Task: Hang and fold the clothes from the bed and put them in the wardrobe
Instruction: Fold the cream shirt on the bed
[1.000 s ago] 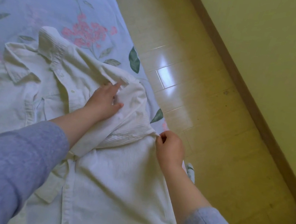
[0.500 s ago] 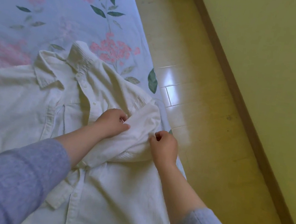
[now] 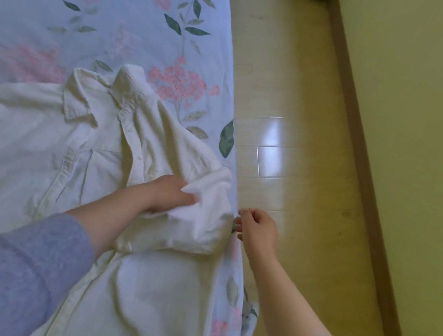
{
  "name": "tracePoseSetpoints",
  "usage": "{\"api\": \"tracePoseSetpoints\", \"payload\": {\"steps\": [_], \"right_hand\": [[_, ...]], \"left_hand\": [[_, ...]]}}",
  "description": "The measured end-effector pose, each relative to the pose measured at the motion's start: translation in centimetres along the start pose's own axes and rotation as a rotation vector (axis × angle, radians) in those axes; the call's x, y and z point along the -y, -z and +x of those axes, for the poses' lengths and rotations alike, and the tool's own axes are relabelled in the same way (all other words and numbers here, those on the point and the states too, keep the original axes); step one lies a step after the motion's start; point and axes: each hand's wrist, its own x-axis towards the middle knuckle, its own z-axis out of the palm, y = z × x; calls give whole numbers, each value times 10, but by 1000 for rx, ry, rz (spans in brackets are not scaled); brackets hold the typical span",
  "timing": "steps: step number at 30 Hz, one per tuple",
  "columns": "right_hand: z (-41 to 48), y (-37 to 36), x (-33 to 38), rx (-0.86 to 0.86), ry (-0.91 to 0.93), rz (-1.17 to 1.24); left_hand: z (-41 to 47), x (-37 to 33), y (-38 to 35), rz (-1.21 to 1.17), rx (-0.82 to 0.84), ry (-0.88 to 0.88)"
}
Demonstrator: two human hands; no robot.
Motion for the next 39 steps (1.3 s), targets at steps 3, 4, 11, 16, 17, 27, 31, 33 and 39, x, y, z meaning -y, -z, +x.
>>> {"api": "tracePoseSetpoints", "payload": {"steps": [3, 4, 11, 16, 17, 27, 31, 33, 39], "right_hand": [[2, 4, 24, 128, -110, 202], [2, 7, 30, 172, -138, 212], [-24, 1, 40, -36, 551, -339], [-28, -28, 45, 480, 832, -740], [-27, -34, 46, 525, 826, -862], [12, 18, 46, 313, 514, -1094], [1, -15, 69, 123, 558, -1089], [-11, -46, 83, 91, 671, -914], [-18, -148, 138, 322, 559, -723]], "left_hand": [[-4, -24, -4, -372, 180, 89], [-5, -31, -9, -519, 239, 116], [-11, 11, 8, -86, -690, 140], [-20, 61, 10, -207, -586, 354], [-21, 67, 9, -282, -525, 337], [-16, 87, 17, -75, -257, 265], [-28, 106, 0, -52, -140, 249], [-34, 118, -13, -48, -55, 249], [-54, 156, -21, -212, -280, 238]]}}
